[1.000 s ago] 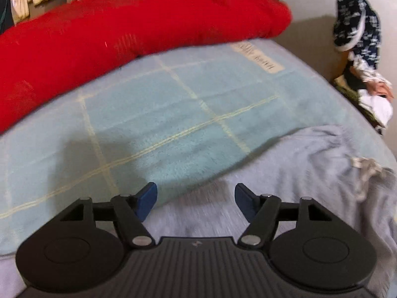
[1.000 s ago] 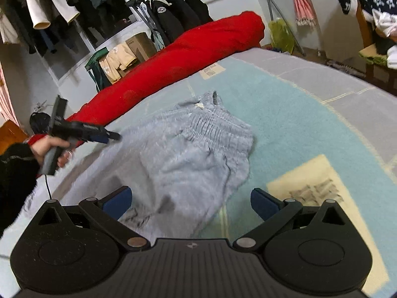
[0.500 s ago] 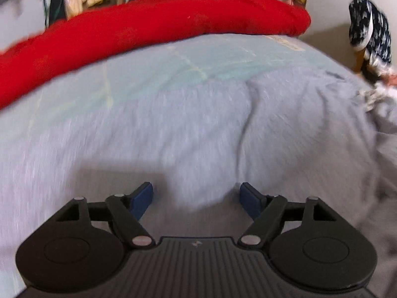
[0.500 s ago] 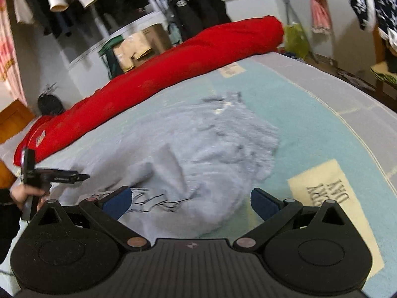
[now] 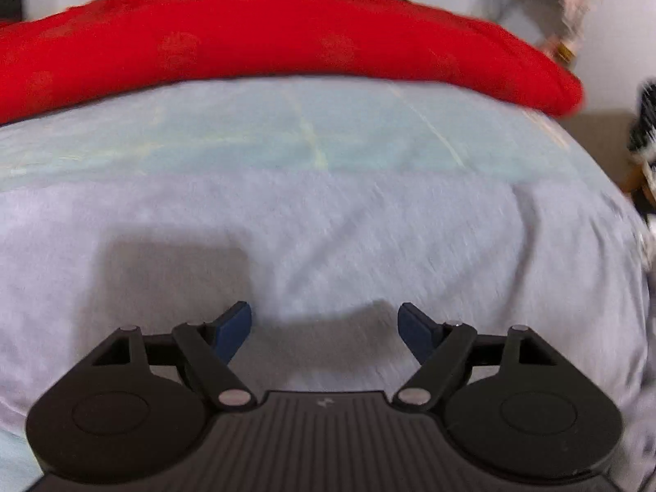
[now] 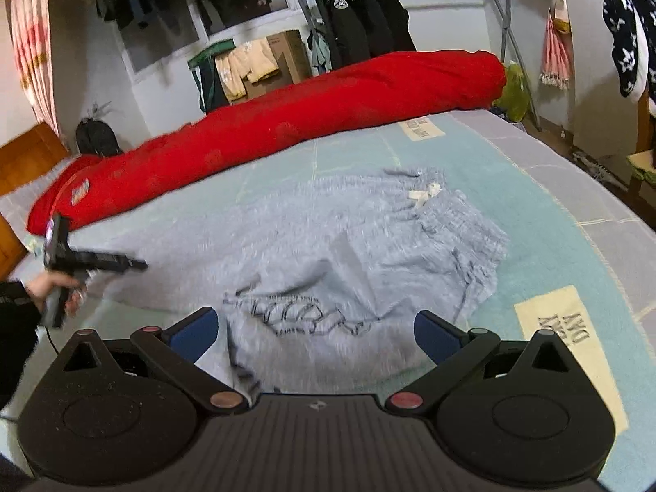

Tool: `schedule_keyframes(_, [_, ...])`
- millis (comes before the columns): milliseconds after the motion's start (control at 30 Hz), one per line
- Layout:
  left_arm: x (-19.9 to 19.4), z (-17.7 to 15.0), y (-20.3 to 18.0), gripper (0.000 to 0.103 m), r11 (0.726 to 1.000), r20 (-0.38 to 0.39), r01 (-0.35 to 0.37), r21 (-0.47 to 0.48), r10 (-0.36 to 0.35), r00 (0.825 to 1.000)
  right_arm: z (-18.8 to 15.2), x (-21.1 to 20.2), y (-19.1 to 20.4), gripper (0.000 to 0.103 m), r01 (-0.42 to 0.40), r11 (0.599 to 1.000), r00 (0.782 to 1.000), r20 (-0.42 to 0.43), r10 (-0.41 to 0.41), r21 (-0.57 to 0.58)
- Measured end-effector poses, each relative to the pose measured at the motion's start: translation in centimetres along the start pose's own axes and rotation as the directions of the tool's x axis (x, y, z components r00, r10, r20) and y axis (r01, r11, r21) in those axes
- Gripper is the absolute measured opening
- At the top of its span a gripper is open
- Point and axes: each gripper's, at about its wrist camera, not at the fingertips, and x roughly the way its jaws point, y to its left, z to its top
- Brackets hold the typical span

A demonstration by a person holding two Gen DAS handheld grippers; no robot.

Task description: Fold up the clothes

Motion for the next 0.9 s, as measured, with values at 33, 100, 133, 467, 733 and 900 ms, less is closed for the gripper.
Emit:
schedule_keyframes(33, [0.2, 0.6, 0.0, 0.078, 1.000, 0.012, 0.001, 0.000, -0.001, 1.000, -0.1, -0.4, 0.1, 0.103, 0.013, 1.000, 1.000, -0.001, -0.013, 0.004])
schedule_keyframes(100, [0.7, 1.7, -0.1, 0.078, 1.000, 0.036, 0.002, 0.001, -0.002, 0.999, -0.1, -0.8, 0.0, 0.103, 0.022, 1.000, 1.000, 0.002, -0.022, 0.019])
schedule_keyframes(133, [1.8, 2.3, -0.4, 0.078, 1.000, 0.011, 0.007, 0.013, -0.007, 1.000, -0.1, -0.9, 0.1, 0.103, 0.028, 0.999, 1.000, 0.004, -0.028, 0.025])
schedule_keyframes(467, [3.6, 4.4, 5.5, 0.077, 0.958, -0.004, -0.240, -0.158, 0.242, 0.970, -0.5, -1.7, 1.3, 0.103, 0.079, 0.997, 0.997, -0.024, -0.079, 0.021])
schedule_keyframes(733, [-1.5, -1.9, 2.6, 0.083, 0.989, 0.052, -0.107, 0.102, 0.102, 0.993, 0.0, 1.1, 0.9, 0.103, 0.023, 0.999, 0.998, -0.061, -0.021, 0.037])
schedule_keyframes(900, [-2.8, -5.4, 4.1, 0.087, 0.983, 0.054, -0.169, 0.078, 0.165, 0.985, 0.5, 3.2, 1.3, 0.103, -0.036, 0.999, 0.996, -0.080, 0.037, 0.007])
